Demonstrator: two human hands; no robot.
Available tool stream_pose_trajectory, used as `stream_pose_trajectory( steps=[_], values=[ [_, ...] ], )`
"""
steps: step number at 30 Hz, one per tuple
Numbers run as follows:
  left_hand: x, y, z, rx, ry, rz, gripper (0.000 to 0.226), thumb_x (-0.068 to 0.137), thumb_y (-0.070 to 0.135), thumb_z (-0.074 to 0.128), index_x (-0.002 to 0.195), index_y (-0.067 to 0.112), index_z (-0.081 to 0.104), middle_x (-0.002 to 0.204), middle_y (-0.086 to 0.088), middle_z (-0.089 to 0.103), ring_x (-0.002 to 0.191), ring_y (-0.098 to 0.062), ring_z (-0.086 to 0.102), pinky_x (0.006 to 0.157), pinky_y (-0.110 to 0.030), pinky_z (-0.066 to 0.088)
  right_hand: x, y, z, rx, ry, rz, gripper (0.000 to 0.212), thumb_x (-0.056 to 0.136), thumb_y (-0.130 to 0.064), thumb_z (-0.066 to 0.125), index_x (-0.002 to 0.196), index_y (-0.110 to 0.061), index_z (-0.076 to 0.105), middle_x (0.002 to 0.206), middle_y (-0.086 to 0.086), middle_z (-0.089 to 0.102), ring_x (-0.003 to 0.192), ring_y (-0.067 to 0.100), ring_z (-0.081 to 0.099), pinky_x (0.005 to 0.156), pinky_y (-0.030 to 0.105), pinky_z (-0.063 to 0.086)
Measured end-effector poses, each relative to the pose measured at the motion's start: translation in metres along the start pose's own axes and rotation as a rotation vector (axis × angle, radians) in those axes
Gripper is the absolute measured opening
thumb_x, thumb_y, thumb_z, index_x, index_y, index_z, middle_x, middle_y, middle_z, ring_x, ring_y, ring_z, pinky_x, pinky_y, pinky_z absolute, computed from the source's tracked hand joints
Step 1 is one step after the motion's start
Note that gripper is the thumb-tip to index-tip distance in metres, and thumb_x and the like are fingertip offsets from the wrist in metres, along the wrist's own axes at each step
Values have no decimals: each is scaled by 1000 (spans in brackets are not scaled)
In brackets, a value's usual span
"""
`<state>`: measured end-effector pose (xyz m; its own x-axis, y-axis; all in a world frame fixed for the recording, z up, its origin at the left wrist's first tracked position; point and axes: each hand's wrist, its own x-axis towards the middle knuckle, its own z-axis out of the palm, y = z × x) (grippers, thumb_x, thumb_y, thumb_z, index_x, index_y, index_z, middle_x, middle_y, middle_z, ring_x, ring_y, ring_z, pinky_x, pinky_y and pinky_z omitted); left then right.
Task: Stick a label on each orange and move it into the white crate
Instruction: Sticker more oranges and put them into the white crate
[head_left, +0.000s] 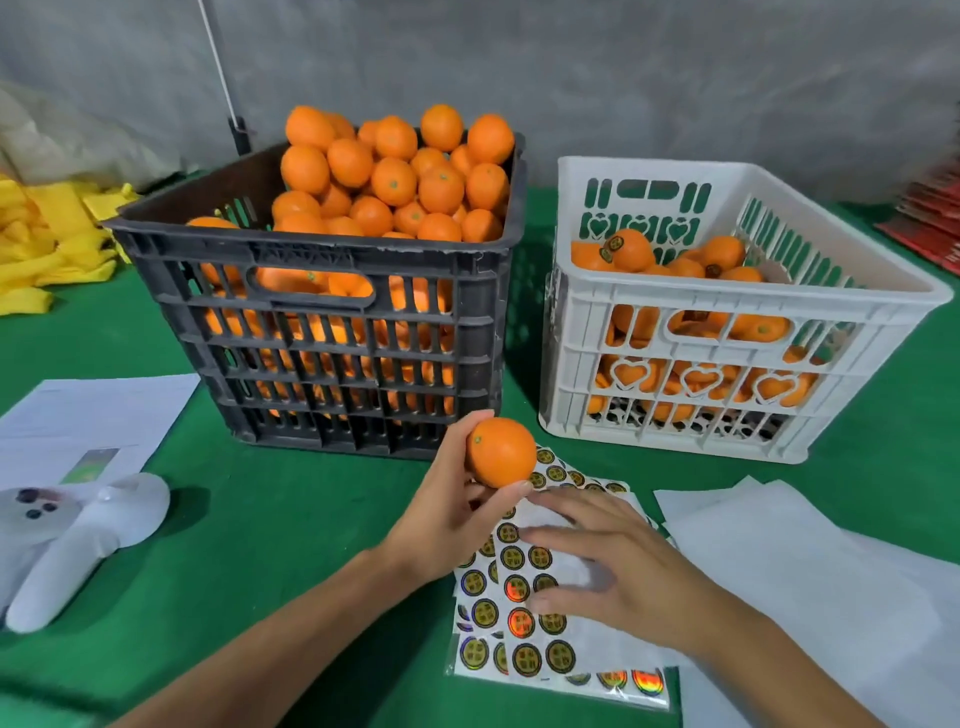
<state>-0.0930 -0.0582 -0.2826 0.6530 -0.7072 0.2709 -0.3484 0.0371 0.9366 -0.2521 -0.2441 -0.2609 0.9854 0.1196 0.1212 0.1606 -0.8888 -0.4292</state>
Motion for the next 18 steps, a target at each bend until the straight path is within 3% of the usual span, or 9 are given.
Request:
stream_pose_trajectory(
  steps=[5, 10, 15, 18],
  values=[
    [-4, -1, -1, -59, -23, 30, 89, 94, 36, 80, 160, 37, 21, 133, 21, 52, 109, -27, 73, 89, -34, 62, -2, 1, 1, -72, 140, 30, 55, 93, -70, 56, 134, -35, 68, 149, -19, 50, 133, 5, 46, 111, 34, 39],
    [-9, 1, 4, -27, -96, 52, 85, 96, 38, 78, 160, 36, 22, 137, 21, 48, 115, -26, 69, 91, -39, 62, 2, -2, 0, -103, 139, 83, 67, 94, -71, 48, 136, -22, 67, 143, -13, 56, 125, 6, 47, 106, 29, 40],
    [-9, 4, 2, -28, -117, 38, 84, 96, 39, 77, 159, 36, 21, 136, 21, 49, 117, -24, 68, 94, -38, 61, 6, -4, -2, -102, 153, 71, 53, 97, -57, 53, 129, -20, 73, 138, -11, 61, 120, 2, 44, 104, 22, 38],
    [-9, 3, 3, -24, -121, 20, 83, 97, 40, 76, 160, 36, 21, 136, 12, 53, 113, -28, 70, 98, -41, 60, 6, -4, -2, -90, 169, 55, 45, 98, -49, 60, 126, -18, 74, 134, -8, 64, 121, 8, 49, 104, 27, 43]
  ],
)
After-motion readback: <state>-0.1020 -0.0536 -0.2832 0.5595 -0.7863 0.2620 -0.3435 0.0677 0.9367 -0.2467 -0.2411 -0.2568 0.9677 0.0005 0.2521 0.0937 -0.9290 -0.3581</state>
